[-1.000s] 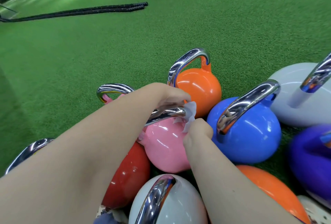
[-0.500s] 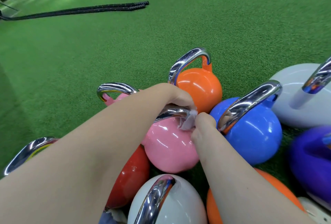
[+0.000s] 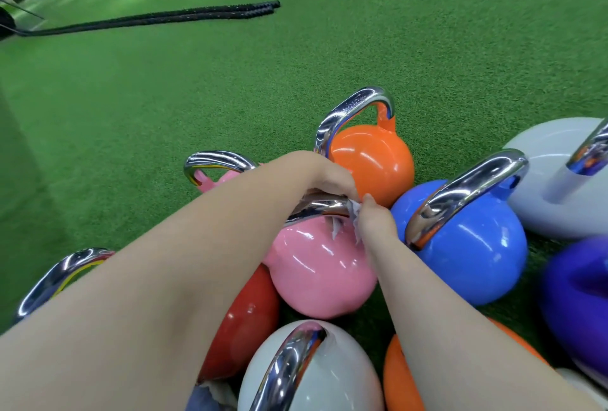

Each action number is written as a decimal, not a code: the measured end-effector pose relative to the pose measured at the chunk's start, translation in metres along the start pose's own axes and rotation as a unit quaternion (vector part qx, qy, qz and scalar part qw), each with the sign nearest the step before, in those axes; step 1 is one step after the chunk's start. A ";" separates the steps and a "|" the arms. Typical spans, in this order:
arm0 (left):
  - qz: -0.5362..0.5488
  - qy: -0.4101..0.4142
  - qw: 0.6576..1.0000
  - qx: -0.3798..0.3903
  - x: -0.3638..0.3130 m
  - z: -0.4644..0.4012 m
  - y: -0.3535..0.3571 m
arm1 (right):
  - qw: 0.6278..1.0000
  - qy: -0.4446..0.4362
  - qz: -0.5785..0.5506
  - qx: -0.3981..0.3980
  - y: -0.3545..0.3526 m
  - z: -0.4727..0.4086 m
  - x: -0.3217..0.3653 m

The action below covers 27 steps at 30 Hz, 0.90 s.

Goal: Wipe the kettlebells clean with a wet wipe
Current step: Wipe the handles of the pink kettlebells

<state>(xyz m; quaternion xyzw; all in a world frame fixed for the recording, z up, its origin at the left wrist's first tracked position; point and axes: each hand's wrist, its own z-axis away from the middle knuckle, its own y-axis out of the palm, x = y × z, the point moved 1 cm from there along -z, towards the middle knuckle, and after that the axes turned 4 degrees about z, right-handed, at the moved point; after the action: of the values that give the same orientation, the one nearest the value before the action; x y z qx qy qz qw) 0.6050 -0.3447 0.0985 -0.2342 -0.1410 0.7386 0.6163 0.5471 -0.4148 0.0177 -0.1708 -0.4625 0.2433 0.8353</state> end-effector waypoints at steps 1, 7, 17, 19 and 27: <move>0.021 0.009 1.000 -0.008 0.006 0.002 0.000 | 0.996 -0.032 0.082 -0.001 -0.003 -0.001 0.004; 0.013 0.084 0.987 -0.135 0.042 0.024 0.001 | 0.963 -0.160 0.212 0.056 -0.022 0.001 0.042; 0.226 0.167 0.934 -0.221 0.148 0.061 0.044 | 0.913 -0.287 0.253 0.140 -0.013 0.032 0.100; 0.254 0.184 0.919 -0.237 0.157 0.065 0.053 | 0.920 -0.292 0.201 0.164 -0.021 0.033 0.100; 0.198 0.183 0.902 -0.336 0.122 0.077 0.032 | 0.922 -0.308 0.188 0.141 -0.031 0.035 0.098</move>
<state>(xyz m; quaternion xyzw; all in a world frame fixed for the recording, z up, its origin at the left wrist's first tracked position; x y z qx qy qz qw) 0.5218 -0.2254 0.1268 -0.5815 -0.2166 0.6982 0.3569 0.5690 -0.3827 0.1191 -0.0511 -0.6174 0.4991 0.6059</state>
